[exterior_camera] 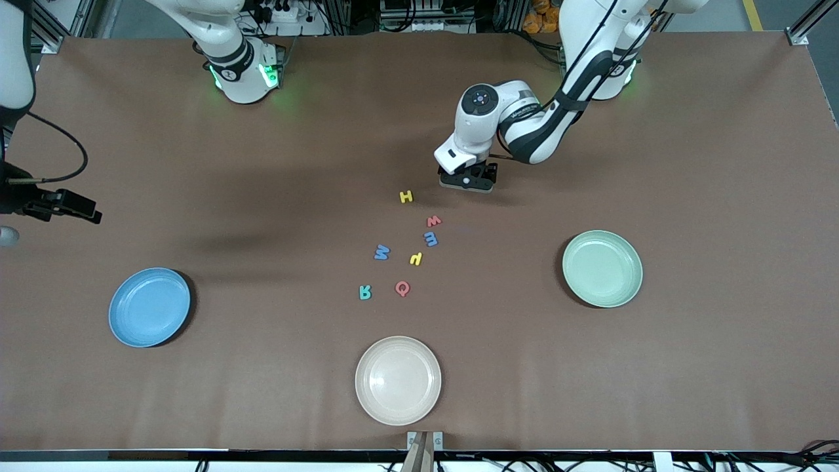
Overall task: Sort uppercase to blue plate, lowercase to green plate
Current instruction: 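Grasp the blue '6' letter with the left gripper while the right gripper moves out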
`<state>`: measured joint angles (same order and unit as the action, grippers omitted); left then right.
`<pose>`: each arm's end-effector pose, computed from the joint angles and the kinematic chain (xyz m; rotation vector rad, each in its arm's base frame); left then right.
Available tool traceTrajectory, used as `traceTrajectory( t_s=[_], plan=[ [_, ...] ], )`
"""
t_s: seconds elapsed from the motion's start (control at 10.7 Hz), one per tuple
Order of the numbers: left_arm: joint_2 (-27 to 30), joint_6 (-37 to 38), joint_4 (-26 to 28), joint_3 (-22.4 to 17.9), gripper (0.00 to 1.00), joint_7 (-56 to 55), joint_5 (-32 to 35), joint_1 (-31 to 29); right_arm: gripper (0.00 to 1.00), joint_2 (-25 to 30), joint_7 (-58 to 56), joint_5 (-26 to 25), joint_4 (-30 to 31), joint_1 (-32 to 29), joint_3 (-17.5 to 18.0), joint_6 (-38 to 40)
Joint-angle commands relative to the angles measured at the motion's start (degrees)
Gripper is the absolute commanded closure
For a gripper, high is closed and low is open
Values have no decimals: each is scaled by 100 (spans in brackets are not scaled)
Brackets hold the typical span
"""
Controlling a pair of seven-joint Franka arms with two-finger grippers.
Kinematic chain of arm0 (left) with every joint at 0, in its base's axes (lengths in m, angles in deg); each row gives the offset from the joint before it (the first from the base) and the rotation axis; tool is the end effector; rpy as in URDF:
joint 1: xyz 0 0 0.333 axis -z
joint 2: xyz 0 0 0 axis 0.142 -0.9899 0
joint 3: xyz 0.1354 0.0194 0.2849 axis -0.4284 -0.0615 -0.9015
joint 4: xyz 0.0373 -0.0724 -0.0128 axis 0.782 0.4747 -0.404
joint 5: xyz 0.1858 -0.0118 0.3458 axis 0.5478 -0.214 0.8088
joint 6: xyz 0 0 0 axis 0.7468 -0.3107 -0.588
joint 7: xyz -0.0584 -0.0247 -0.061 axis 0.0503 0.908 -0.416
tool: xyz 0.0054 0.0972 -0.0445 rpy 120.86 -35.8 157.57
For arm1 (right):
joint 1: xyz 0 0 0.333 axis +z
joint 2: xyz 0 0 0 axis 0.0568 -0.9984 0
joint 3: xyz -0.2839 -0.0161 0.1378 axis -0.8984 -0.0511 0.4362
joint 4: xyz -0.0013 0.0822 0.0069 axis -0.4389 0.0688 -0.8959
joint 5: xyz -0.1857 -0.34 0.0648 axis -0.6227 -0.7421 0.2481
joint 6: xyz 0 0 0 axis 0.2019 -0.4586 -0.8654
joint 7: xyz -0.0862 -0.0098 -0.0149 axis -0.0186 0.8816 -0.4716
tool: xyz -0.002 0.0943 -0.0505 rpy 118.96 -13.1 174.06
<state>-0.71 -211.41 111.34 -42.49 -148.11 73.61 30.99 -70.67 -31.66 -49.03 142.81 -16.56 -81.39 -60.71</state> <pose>0.3318 -0.4180 0.1770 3.1249 -0.3168 0.0266 0.5835 -0.1047 0.5120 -3.1242 0.1199 0.0777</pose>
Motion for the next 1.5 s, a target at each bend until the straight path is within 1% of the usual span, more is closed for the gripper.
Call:
traceTrajectory(
  t_s=[0.0,0.19,0.28,0.37,0.56,0.75,0.93,1.12,1.4],
  plan=[
    [-141,-104,22,-3,3,-473,546,-7,0,-268,-100,76,-12,-128,72,11],
    [-168,-104,22,-3,6,-580,662,-7,0,-445,-118,84,-12,-93,72,90],
    [-168,-96,22,-3,9,-580,662,-15,0,-463,-126,93,-30,-137,72,334],
    [-168,-96,22,-3,11,-580,662,-16,0,-490,-126,102,-4,-233,72,397],
    [-168,-96,14,-3,18,-580,662,-24,0,-674,-135,119,-12,-365,80,363],
    [-168,-96,13,-3,25,-580,662,-16,0,-762,-135,120,-21,-304,89,328],
    [-159,-96,13,-3,28,-580,662,-24,0,-867,-135,120,-12,-217,107,319],
    [-168,-87,13,-3,33,-580,662,-24,0,-912,-126,320,-21,-146,98,232],
    [-168,-87,5,-3,42,-571,662,-24,0,-982,-118,357,-30,-120,98,99]
  ],
)
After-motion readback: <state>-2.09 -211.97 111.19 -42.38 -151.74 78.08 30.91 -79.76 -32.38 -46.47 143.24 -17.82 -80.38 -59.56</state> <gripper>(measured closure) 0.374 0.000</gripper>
